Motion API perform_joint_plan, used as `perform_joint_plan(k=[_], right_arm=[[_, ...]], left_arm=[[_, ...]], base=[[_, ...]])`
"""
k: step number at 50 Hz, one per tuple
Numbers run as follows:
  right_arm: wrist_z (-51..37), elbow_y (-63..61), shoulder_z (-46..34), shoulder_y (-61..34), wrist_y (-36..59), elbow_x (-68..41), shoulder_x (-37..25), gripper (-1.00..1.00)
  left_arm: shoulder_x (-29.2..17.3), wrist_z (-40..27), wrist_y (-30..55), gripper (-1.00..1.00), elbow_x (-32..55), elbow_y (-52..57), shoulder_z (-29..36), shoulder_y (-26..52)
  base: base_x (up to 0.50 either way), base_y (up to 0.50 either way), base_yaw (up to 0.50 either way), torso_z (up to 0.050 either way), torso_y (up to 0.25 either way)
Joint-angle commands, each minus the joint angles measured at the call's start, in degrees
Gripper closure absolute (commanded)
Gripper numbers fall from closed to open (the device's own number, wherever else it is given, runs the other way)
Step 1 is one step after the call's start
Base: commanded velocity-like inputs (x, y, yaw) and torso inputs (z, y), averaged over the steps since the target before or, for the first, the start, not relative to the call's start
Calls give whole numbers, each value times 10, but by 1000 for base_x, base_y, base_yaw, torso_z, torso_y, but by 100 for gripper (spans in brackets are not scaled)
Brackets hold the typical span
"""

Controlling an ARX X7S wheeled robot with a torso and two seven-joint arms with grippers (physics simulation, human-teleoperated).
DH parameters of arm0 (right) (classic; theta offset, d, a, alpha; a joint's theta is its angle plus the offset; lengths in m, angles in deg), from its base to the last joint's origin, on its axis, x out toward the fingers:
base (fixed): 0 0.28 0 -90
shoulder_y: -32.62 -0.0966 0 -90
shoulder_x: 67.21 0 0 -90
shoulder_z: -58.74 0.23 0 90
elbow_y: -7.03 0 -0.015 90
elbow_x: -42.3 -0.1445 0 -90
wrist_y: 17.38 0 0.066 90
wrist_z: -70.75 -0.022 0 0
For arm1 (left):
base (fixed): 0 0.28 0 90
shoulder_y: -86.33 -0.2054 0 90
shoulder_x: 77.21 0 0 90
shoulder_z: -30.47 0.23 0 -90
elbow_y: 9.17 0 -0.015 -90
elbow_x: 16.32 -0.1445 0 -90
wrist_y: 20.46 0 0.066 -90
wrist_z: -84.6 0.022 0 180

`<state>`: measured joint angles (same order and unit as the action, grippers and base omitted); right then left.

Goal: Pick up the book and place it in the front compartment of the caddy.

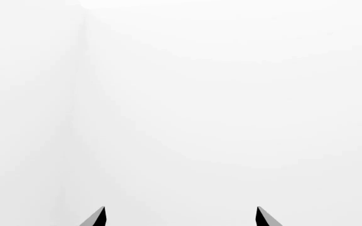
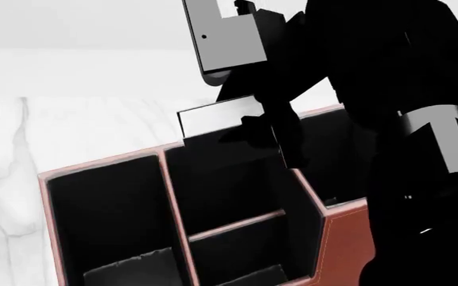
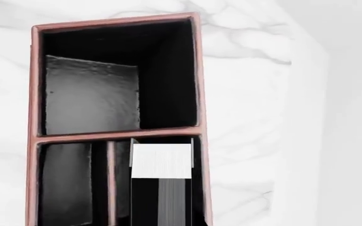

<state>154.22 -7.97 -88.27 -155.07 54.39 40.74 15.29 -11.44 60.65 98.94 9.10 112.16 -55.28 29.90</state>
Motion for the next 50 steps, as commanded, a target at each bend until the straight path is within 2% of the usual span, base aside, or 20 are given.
perform_joint_plan(k=[1,21,50], right_arm=[[-6,0,41,12,-6,7,7,100],[-5,0,64,35,2,10,16,100],[-38,0,53,57,32,17,16,100]], left_arm=[[-1,-1,-2,-100,0,-1,1,-3],[-3,-3,-4,-100,3,-2,0,-2],[-5,-5,-8,-100,7,-3,1,-4]], base=[[0,0,0,0,0],[0,0,0,1,1],[0,0,0,0,1]])
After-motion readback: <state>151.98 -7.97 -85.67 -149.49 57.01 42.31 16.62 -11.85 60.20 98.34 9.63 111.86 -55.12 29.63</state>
